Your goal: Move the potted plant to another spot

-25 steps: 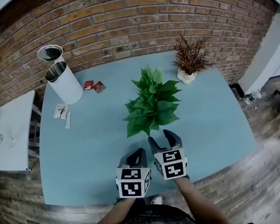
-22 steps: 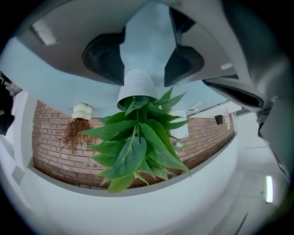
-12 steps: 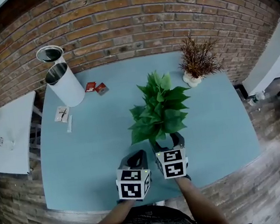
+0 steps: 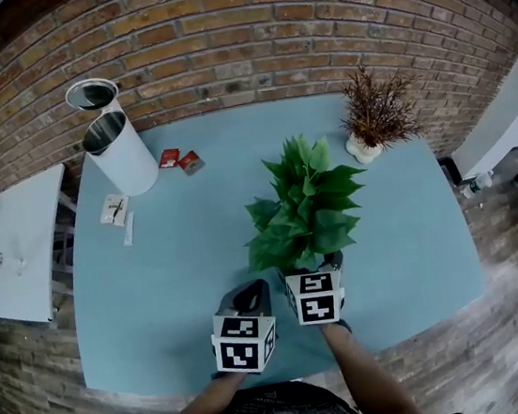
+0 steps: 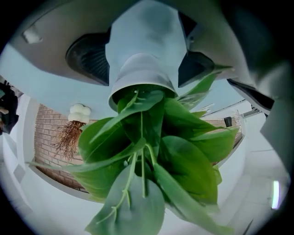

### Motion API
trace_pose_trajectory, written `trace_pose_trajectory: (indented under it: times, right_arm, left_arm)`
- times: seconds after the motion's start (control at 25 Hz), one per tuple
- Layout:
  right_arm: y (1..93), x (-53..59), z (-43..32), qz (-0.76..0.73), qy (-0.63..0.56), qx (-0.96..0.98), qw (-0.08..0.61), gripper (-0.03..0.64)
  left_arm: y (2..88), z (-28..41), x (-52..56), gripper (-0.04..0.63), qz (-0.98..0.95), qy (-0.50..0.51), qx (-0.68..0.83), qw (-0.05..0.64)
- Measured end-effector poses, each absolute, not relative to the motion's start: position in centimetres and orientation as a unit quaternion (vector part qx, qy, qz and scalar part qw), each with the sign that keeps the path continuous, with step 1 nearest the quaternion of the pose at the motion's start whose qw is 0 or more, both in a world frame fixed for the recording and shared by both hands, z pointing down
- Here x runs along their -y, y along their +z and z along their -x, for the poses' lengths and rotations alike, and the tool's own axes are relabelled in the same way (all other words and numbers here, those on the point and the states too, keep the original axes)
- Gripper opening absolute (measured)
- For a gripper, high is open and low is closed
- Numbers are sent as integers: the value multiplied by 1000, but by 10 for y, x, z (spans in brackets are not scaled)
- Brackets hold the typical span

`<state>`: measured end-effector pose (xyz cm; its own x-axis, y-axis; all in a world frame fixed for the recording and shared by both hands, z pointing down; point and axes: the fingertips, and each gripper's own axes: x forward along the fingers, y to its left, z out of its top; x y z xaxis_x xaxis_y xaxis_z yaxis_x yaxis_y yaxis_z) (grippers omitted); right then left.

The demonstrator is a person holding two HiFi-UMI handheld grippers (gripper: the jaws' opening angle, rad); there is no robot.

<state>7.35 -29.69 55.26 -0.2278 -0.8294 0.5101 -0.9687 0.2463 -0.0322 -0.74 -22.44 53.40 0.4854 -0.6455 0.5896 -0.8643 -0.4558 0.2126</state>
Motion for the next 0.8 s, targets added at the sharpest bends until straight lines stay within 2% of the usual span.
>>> trace_pose_trajectory:
  times: [0.4,0.8]
  right_arm:
    - [563,315,-75,-602,170,750,214,486]
    - [565,322,-78,-608,170,745,214,479]
  left_arm:
    - [533,10,233,0,-826,217,455,253]
    - [530,17,239,0,-822,214,464,250]
